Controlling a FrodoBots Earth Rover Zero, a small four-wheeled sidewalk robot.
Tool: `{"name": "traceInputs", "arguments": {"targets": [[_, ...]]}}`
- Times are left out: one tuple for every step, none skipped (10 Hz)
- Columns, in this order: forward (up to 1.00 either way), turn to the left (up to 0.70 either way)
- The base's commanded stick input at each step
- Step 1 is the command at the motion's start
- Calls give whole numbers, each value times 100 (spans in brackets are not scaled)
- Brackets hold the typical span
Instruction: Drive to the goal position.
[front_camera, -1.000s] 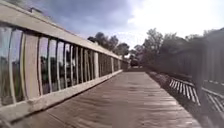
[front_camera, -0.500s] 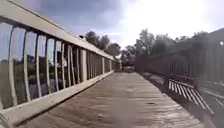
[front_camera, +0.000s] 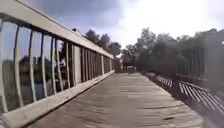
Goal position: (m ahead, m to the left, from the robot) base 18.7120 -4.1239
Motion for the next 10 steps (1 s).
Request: {"name": "traceInputs", "arguments": {"targets": [[85,0],[85,0],[85,0],[85,0],[85,0],[85,0],[85,0],[85,0],[85,0],[85,-6]]}}
